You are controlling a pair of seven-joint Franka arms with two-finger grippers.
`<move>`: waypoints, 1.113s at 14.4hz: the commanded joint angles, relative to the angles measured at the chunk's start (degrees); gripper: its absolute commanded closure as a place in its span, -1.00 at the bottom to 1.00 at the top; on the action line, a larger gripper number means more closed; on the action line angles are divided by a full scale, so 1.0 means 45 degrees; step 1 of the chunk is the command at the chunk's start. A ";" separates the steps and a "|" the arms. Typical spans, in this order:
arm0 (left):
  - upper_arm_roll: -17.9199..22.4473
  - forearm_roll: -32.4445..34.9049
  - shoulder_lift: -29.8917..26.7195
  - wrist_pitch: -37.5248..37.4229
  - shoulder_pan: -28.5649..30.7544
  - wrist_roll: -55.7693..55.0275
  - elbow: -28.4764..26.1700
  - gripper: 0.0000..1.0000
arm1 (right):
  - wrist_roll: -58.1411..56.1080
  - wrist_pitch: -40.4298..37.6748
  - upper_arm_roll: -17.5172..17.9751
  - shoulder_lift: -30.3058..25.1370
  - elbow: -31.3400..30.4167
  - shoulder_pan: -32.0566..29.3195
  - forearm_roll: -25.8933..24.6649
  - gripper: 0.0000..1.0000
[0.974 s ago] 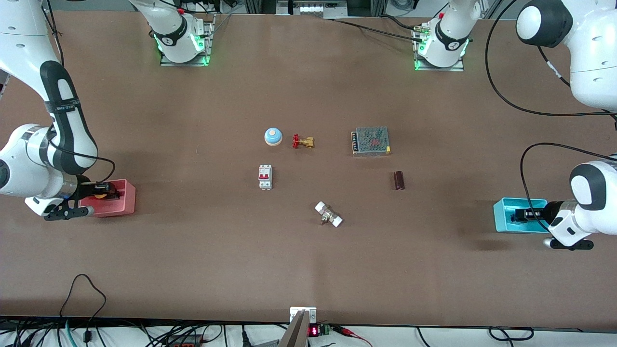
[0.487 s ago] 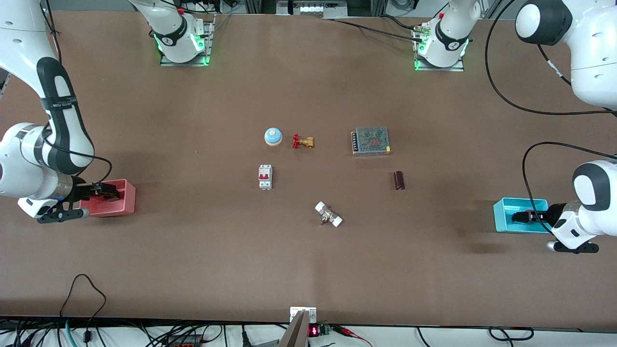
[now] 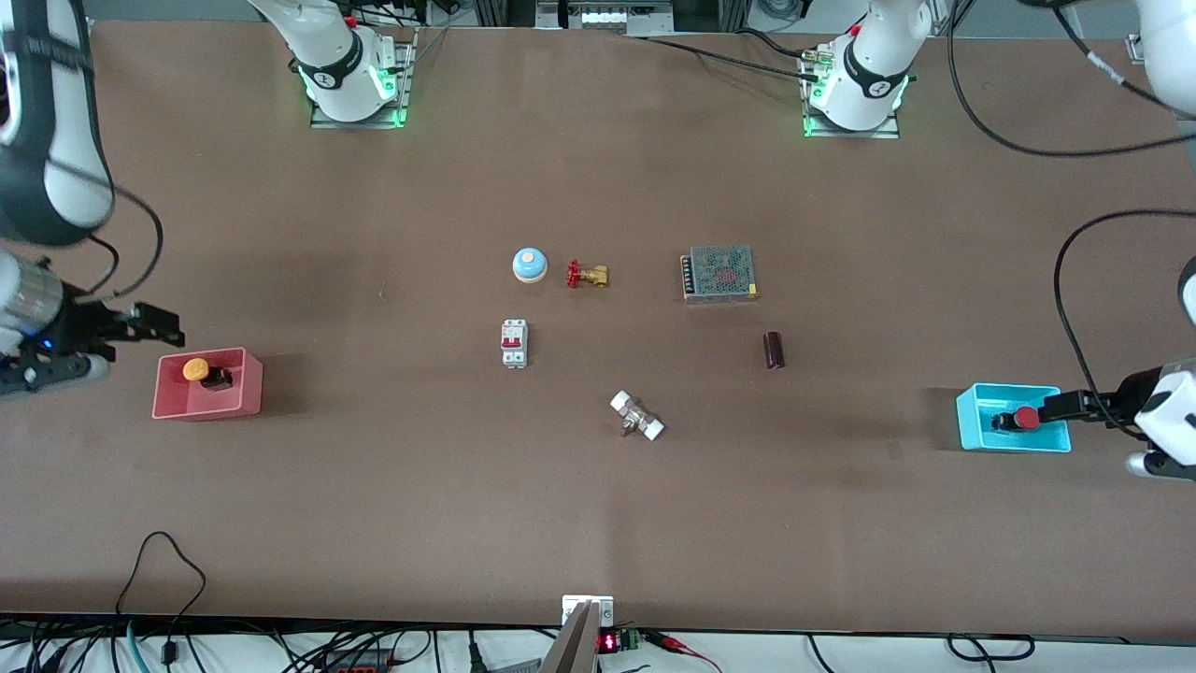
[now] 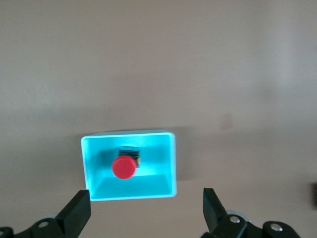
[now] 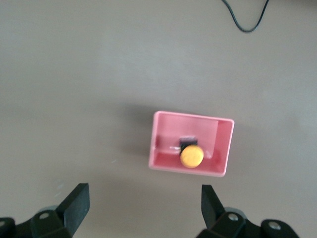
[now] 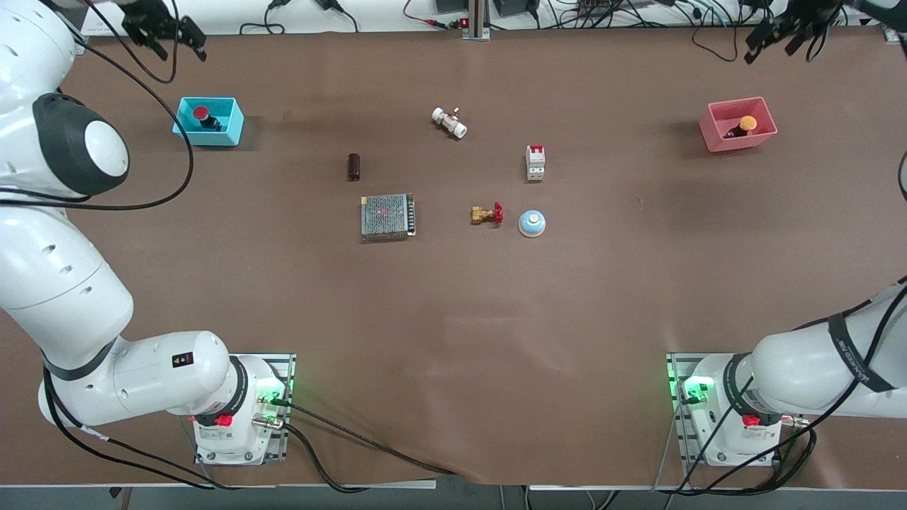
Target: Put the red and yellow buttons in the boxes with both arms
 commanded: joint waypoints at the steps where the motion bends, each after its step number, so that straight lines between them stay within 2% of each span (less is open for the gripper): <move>1: 0.0132 -0.0022 -0.3384 0.0105 -0.0818 -0.1014 -0.2845 -1.00 | 0.1406 -0.1373 -0.0074 -0.1156 0.0369 0.0695 -0.0282 -1.00; 4: 0.0132 -0.0081 -0.5069 -0.0807 -0.1092 -0.2076 -0.3534 -1.00 | 0.1958 -0.4884 -0.0035 -0.1453 0.1365 0.0757 0.0282 -1.00; 7: 0.0190 -0.0413 -0.5872 -0.1690 -0.1443 -0.3675 -0.3496 -1.00 | 0.2641 -0.4720 -0.0113 -0.2017 0.1058 0.1244 -0.0086 -1.00; 10: 0.0112 -0.0394 -0.6264 -0.2666 -0.1600 -0.4186 -0.3379 -1.00 | 0.2643 -0.3198 -0.0113 -0.3363 -0.1010 0.1323 -0.0106 -1.00; 16: -0.0005 -0.0257 -0.6968 -0.3566 -0.1600 -0.3991 -0.3534 -1.00 | 0.2584 -0.3311 -0.0074 -0.3172 -0.0528 0.1264 -0.0106 -1.00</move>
